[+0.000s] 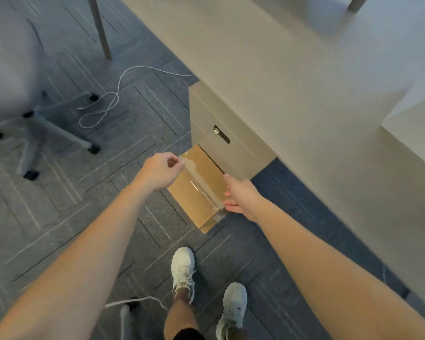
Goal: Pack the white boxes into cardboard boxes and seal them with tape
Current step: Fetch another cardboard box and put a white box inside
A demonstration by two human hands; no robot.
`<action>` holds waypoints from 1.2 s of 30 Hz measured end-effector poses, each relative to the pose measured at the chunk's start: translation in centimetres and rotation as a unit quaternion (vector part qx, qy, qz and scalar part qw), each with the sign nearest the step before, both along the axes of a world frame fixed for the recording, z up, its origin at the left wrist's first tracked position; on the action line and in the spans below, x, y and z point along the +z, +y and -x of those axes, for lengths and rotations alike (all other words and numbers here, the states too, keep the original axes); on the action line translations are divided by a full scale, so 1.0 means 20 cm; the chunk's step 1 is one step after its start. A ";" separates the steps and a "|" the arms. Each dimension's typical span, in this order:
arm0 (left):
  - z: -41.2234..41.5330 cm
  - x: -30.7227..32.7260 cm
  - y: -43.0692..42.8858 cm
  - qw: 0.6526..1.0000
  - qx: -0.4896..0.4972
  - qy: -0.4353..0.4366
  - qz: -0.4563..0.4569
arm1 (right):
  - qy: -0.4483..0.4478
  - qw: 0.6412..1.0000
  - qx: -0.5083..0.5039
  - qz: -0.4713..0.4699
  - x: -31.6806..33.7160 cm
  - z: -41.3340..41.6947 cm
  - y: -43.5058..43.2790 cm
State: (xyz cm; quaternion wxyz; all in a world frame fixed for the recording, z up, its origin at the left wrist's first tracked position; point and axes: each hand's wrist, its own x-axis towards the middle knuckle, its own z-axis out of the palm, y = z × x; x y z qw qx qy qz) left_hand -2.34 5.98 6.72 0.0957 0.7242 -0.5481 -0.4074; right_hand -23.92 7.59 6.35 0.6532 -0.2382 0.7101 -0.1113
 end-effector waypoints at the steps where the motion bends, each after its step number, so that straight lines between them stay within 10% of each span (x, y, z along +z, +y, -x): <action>1: -0.01 -0.12 -0.05 1.000 -0.004 -0.005 0.001 | 0.004 1.000 -0.017 -0.011 -0.11 -0.02 -0.02; 19: -0.10 -1.68 -0.64 0.997 -0.031 -0.056 -0.052 | 0.144 0.958 -0.209 -0.138 -1.57 -0.18 -0.25; 36: -0.12 -1.43 -0.54 0.986 0.050 -0.142 -0.076 | 0.107 0.965 -0.215 -0.105 -1.46 -0.19 -0.19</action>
